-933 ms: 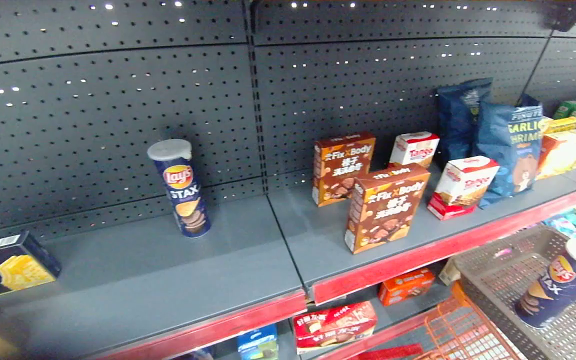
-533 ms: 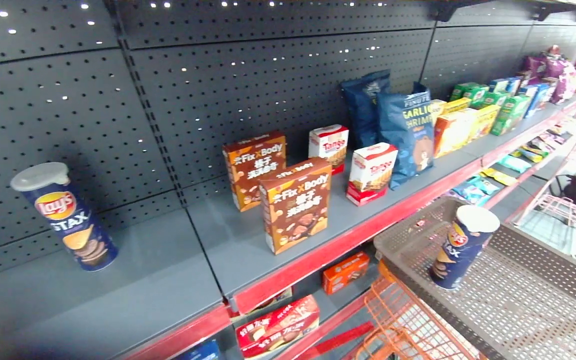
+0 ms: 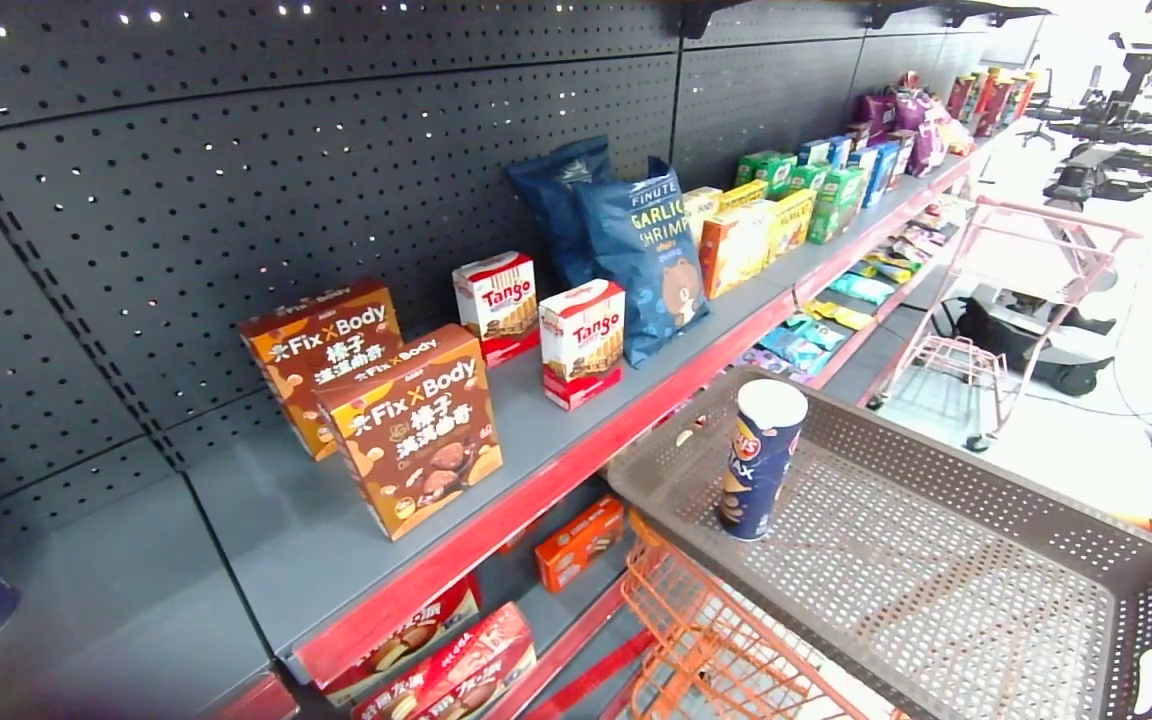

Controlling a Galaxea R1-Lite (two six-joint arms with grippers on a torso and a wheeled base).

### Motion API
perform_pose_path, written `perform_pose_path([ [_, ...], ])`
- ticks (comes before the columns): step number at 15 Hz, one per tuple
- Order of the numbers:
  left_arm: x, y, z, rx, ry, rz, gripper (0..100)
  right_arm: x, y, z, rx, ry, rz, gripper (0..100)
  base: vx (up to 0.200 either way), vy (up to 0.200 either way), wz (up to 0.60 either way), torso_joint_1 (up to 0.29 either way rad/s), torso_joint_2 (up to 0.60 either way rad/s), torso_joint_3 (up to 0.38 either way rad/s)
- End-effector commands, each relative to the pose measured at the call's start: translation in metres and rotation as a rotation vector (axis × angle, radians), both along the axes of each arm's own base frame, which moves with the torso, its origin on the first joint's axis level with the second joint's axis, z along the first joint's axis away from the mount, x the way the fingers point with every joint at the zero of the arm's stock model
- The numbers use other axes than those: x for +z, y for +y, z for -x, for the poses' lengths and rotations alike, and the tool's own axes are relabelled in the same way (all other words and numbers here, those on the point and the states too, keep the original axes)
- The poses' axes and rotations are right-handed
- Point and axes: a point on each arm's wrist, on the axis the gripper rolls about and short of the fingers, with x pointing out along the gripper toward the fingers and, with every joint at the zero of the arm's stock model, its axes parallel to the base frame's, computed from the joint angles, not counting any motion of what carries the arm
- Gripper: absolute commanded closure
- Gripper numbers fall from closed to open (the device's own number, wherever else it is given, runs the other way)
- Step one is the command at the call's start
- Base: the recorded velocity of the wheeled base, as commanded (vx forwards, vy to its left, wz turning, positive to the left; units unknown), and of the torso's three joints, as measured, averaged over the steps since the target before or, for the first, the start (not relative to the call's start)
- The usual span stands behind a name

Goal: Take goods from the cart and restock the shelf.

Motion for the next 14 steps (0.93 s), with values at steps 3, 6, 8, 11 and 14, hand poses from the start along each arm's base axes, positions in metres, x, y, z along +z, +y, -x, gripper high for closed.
perform_pose_path([
  [3, 0.0, 0.0, 0.0, -0.001, -0.001, 0.0, 0, 0.0, 0.0, 0.0, 0.0, 0.003, 0.002, 0, 0.0, 0.0, 0.0, 0.0, 0.0, 0.0],
  [6, 0.0, 0.0, 0.0, -0.001, -0.001, 0.0, 0, 0.0, 0.0, 0.0, 0.014, 0.003, 0.006, 0, 0.0, 0.0, 0.0, 0.0, 0.0, 0.0],
  [8, 0.0, 0.0, 0.0, -0.001, -0.001, 0.0, 0, 0.0, 0.0, 0.0, 0.005, 0.002, 0.038, 0, 0.0, 0.0, 0.0, 0.0, 0.0, 0.0],
  [11, 0.0, 0.0, 0.0, -0.001, -0.001, -0.003, 0, 0.086, 0.0, -0.022, 0.025, 0.038, 0.043, 0, 0.0, 0.0, 0.0, 0.0, 0.0, 0.0],
  [14, 0.0, 0.0, 0.0, 0.001, -0.001, 0.0, 0, 0.138, 0.004, -0.083, 0.103, 0.058, 0.013, 0, 0.0, 0.0, 0.0, 0.0, 0.0, 0.0],
])
